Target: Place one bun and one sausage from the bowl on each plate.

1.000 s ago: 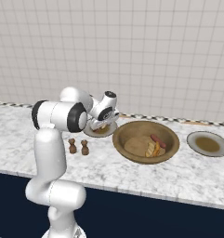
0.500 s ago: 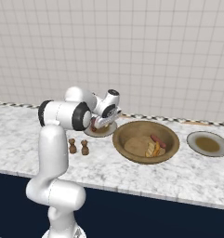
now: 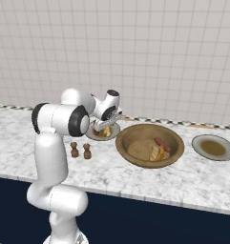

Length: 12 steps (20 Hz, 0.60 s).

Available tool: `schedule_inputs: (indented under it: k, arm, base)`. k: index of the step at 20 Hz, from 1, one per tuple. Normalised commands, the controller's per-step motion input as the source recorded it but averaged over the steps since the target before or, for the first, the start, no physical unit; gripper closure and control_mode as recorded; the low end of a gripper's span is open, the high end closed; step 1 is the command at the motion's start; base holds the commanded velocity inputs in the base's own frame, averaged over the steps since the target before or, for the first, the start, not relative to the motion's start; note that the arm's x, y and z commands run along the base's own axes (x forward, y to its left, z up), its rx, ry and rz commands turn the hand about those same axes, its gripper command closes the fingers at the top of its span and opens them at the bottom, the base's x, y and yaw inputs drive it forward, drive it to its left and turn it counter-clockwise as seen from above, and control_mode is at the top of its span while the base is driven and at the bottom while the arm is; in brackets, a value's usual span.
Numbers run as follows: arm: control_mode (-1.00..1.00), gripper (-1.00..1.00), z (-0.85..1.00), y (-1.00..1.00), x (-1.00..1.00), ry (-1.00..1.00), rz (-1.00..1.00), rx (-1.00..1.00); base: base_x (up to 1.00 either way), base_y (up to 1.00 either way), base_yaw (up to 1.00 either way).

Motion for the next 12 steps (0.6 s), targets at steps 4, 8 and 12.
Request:
schedule_inputs:
  k: [4, 8, 12]
  arm:
    - [-1.0, -1.0, 0.52, 0.0, -0.27, -0.02, 0.0, 0.0]
    - [-1.0, -1.0, 0.99, 0.0, -0.32, 0.02, -0.04, 0.0]
    - [-1.0, -1.0, 0.68, -0.18, -0.39, 0.07, -0.31, 0.0]
  base:
    - [0.0, 0.0, 0.0]
    - [0.0, 0.0, 0.0]
    - [0.0, 0.0, 0.0]
